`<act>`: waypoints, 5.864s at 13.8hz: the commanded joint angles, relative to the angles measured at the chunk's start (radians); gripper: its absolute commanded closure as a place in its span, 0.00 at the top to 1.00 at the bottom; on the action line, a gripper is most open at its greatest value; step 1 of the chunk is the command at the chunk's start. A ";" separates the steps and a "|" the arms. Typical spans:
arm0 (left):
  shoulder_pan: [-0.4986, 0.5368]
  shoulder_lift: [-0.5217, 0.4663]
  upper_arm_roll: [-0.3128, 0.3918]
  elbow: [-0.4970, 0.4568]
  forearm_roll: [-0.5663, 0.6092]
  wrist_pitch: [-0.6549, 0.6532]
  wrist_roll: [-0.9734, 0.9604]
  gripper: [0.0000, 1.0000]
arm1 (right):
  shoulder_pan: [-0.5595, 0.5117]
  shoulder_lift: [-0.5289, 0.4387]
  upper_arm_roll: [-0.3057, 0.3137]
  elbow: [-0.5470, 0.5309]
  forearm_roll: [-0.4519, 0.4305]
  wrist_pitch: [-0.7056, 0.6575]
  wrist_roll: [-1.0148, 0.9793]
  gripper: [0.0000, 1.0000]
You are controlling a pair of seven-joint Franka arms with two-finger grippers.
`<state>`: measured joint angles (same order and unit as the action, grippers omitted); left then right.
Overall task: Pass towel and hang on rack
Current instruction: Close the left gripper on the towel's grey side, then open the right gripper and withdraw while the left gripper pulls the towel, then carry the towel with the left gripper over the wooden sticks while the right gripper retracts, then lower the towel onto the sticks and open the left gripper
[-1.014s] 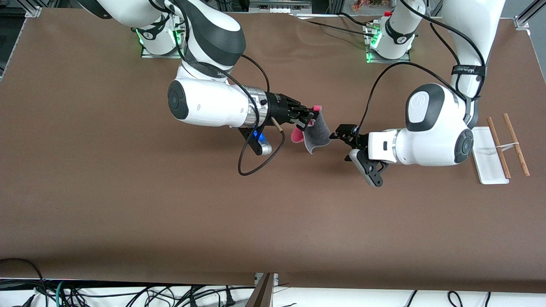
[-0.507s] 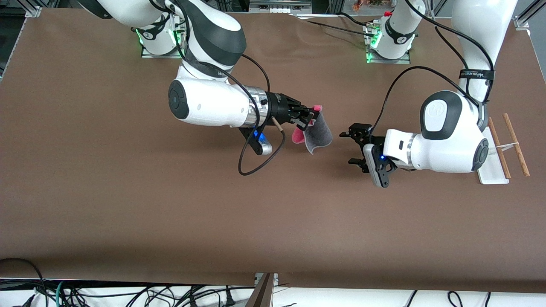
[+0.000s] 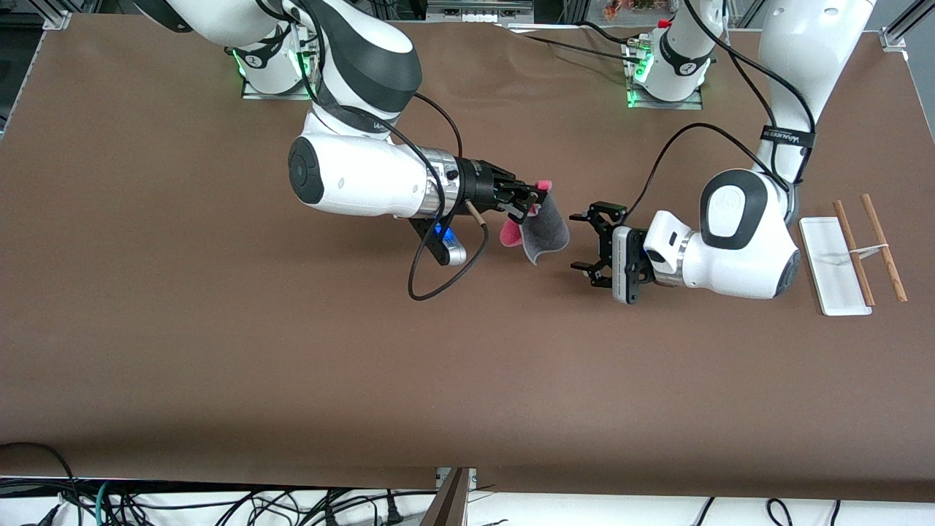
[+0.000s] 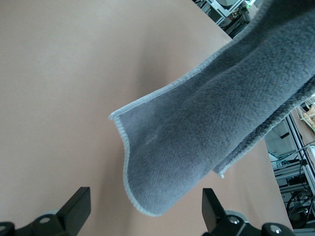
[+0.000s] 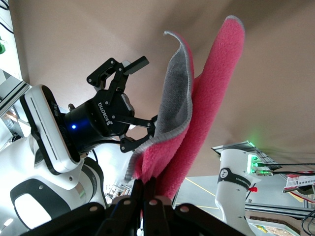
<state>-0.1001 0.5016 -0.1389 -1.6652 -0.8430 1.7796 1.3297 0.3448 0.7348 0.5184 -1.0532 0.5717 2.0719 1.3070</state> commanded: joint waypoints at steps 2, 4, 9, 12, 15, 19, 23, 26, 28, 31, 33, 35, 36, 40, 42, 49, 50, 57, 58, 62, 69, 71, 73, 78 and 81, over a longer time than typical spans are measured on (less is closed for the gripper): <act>-0.006 0.026 -0.010 -0.019 -0.056 -0.005 0.097 0.57 | 0.005 0.003 0.005 0.015 0.000 0.008 0.020 0.00; -0.004 0.026 -0.010 -0.045 -0.086 -0.005 0.126 0.49 | 0.007 0.003 0.005 0.015 0.000 0.010 0.020 0.00; -0.006 0.029 -0.011 -0.044 -0.123 -0.003 0.187 0.00 | 0.007 0.003 0.005 0.015 0.000 0.010 0.020 0.00; -0.006 0.029 -0.024 -0.039 -0.128 -0.002 0.186 0.00 | 0.007 0.003 0.005 0.015 0.000 0.011 0.020 0.00; -0.003 0.018 -0.024 -0.028 -0.111 -0.005 0.174 0.00 | 0.007 0.003 0.005 0.015 0.000 0.019 0.020 0.00; 0.011 0.018 -0.013 0.014 -0.076 -0.029 0.155 0.00 | 0.005 0.003 0.003 0.015 0.002 0.022 0.018 0.41; 0.033 0.018 -0.011 0.021 -0.030 -0.061 0.154 0.00 | -0.009 0.001 -0.006 0.015 -0.001 0.008 0.017 1.00; 0.046 0.017 -0.011 0.039 0.001 -0.066 0.148 0.00 | -0.053 -0.003 -0.004 0.015 -0.001 0.005 0.011 1.00; 0.060 0.011 -0.010 0.077 0.057 -0.118 0.123 0.00 | -0.084 -0.021 -0.006 0.015 -0.012 -0.022 -0.003 1.00; 0.100 0.009 -0.004 0.162 0.183 -0.192 0.075 0.00 | -0.105 -0.063 -0.003 0.012 -0.146 -0.080 -0.061 1.00; 0.143 0.009 0.002 0.206 0.298 -0.230 0.072 0.00 | -0.124 -0.075 -0.001 0.010 -0.216 -0.137 -0.133 1.00; 0.155 0.009 0.005 0.263 0.463 -0.259 0.072 0.00 | -0.160 -0.081 -0.003 0.009 -0.217 -0.220 -0.230 1.00; 0.164 0.009 0.005 0.281 0.528 -0.281 0.071 0.00 | -0.174 -0.092 -0.004 0.007 -0.222 -0.258 -0.271 1.00; 0.236 0.006 0.068 0.288 0.676 -0.301 0.075 0.00 | -0.185 -0.265 -0.128 -0.137 -0.239 -0.389 -0.536 1.00; 0.253 0.003 0.157 0.298 0.738 -0.295 0.081 0.00 | -0.185 -0.388 -0.229 -0.243 -0.239 -0.450 -0.668 1.00; 0.324 -0.017 0.382 0.329 0.835 -0.296 0.112 0.00 | -0.184 -0.626 -0.452 -0.447 -0.513 -0.501 -1.070 1.00; 0.327 -0.017 0.422 0.323 0.837 -0.296 0.121 0.00 | -0.184 -0.634 -0.484 -0.447 -0.518 -0.504 -1.104 1.00; 0.434 0.041 0.463 0.321 0.863 -0.195 0.128 0.00 | -0.184 -0.673 -0.604 -0.478 -0.535 -0.555 -1.327 1.00; 0.445 0.055 0.461 0.323 0.858 -0.175 0.129 0.00 | -0.182 -0.670 -0.603 -0.479 -0.547 -0.547 -1.325 1.00; 0.485 0.097 0.461 0.323 0.854 -0.106 0.137 0.00 | -0.182 -0.655 -0.603 -0.479 -0.570 -0.506 -1.327 1.00; 0.525 0.156 0.458 0.324 0.843 -0.066 0.135 1.00 | -0.176 -0.635 -0.598 -0.449 -0.613 -0.498 -1.313 1.00; 0.533 0.161 0.458 0.325 0.805 -0.066 0.137 1.00 | -0.176 -0.629 -0.598 -0.446 -0.604 -0.498 -1.313 1.00; 0.536 0.155 0.461 0.331 0.803 -0.066 0.135 1.00 | -0.162 -0.631 -0.594 -0.444 -0.613 -0.495 -1.312 1.00; 0.510 0.089 0.441 0.435 0.803 -0.147 0.108 1.00 | -0.158 -0.629 -0.597 -0.433 -0.612 -0.496 -1.310 1.00; 0.413 0.008 0.441 0.435 0.808 -0.238 0.011 1.00 | -0.158 -0.629 -0.597 -0.433 -0.610 -0.498 -1.310 1.00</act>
<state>0.3712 0.5681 0.2995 -1.2215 -0.0223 1.6017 1.4042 0.1842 0.0996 -0.0789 -1.5058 -0.0232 1.5801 -0.0054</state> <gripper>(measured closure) 0.000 0.000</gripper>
